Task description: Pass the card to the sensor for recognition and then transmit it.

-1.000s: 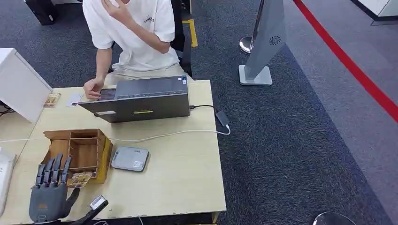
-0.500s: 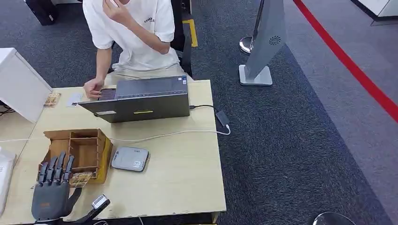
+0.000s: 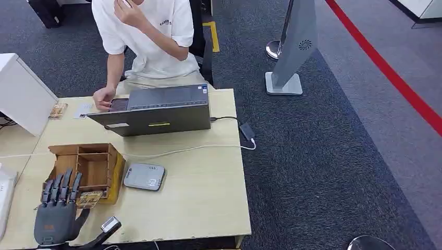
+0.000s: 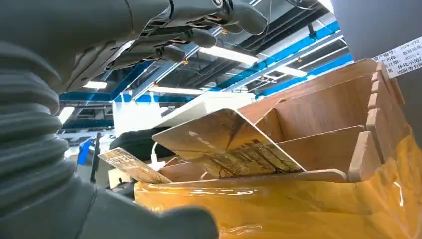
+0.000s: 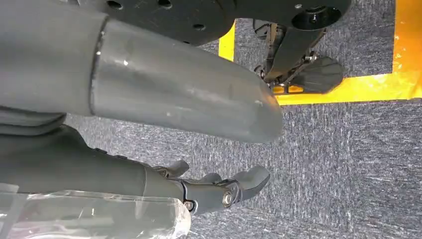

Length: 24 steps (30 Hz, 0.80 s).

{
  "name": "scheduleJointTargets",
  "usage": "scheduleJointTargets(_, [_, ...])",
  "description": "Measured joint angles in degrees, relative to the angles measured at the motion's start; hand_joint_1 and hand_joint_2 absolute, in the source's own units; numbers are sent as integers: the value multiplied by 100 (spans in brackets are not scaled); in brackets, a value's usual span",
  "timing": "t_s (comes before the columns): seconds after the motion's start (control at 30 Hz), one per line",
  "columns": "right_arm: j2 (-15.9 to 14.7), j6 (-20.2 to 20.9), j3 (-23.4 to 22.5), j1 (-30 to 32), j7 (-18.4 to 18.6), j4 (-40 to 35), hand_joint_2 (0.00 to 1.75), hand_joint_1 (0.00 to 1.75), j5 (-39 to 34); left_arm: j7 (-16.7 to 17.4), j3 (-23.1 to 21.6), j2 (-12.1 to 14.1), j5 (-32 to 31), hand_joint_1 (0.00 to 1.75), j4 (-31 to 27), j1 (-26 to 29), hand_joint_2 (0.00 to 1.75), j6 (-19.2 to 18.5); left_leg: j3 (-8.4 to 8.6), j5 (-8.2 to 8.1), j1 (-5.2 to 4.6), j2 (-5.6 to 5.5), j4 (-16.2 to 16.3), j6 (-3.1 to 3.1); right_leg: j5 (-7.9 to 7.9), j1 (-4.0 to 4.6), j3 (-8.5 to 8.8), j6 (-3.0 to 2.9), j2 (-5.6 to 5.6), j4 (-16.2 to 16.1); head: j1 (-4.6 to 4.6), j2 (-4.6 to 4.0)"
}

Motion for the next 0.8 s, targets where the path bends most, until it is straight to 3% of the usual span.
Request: scheduleJointTargets(0.8, [0,11,72,0,-31,0,0,0,28,-197,-153,173,594,175,315,0,175,18,1,0,0,0,0,0,0,0,0,0,0,0,2,0])
